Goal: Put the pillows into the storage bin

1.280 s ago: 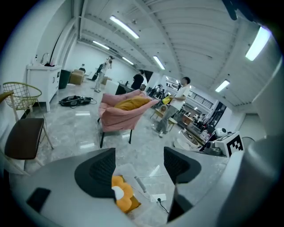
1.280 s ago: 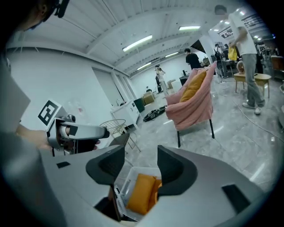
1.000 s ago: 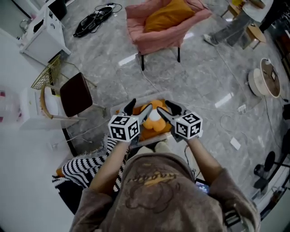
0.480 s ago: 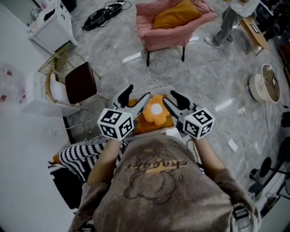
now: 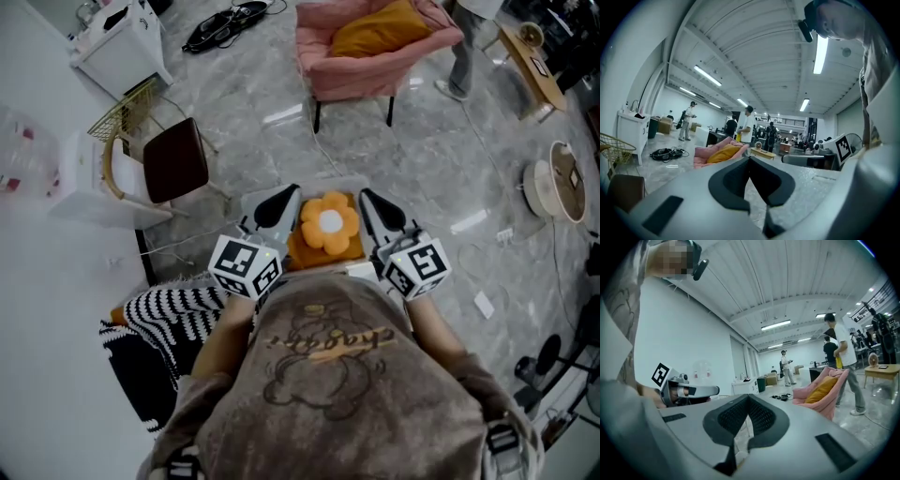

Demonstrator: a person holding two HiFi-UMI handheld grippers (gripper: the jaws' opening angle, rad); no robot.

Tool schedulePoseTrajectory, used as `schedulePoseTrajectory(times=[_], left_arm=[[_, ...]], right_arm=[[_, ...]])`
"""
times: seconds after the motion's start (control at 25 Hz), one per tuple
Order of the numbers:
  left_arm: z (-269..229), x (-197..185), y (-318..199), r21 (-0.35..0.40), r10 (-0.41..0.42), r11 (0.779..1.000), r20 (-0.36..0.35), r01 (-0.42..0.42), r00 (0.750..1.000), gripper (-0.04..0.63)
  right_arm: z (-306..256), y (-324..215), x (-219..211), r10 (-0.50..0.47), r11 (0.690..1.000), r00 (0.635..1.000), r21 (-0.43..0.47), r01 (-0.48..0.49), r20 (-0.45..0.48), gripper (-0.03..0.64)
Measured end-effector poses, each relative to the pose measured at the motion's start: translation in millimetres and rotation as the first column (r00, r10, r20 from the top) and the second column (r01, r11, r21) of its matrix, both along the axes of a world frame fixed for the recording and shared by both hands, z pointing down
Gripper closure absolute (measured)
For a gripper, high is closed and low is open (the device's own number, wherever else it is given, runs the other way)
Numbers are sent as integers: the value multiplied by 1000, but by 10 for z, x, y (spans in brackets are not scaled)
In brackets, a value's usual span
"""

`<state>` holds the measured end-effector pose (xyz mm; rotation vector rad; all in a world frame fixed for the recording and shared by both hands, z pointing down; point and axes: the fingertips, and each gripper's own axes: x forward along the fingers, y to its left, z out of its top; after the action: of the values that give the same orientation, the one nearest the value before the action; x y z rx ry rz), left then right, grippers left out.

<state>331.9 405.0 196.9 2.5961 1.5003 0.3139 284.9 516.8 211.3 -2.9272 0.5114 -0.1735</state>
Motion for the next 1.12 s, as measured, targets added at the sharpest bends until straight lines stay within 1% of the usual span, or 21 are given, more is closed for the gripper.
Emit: schedulePoseTrajectory(times=[0.08, 0.2, 0.4, 0.52, 0.72, 0.92, 1.12], left_arm=[[78, 8, -9, 11, -11, 1000, -15, 12, 1000, 591], [251, 37, -88, 22, -40, 999, -7, 41, 999, 591], [536, 56, -254, 19, -85, 996, 15, 84, 996, 591], [681, 40, -312, 27, -109, 994, 25, 108, 994, 591], [714, 60, -333, 51, -112, 993, 18, 111, 994, 591], [699, 78, -358, 59, -122, 991, 20, 120, 992, 591], [708, 55, -337, 56, -125, 991, 26, 124, 992, 591]], right_arm=[[93, 87, -9, 31, 1000, 1000, -1, -31, 3, 614], [284, 173, -18, 54, 999, 998, -4, -54, 27, 614], [639, 184, -22, 38, 999, 996, -9, -37, 80, 614], [832, 220, -51, 48, 999, 992, 9, -50, 119, 614], [861, 222, -17, 57, 997, 990, 36, -62, 129, 614], [811, 102, 43, 20, 999, 992, 23, -23, 123, 614], [807, 77, 45, 4, 1000, 993, 18, -6, 120, 614]])
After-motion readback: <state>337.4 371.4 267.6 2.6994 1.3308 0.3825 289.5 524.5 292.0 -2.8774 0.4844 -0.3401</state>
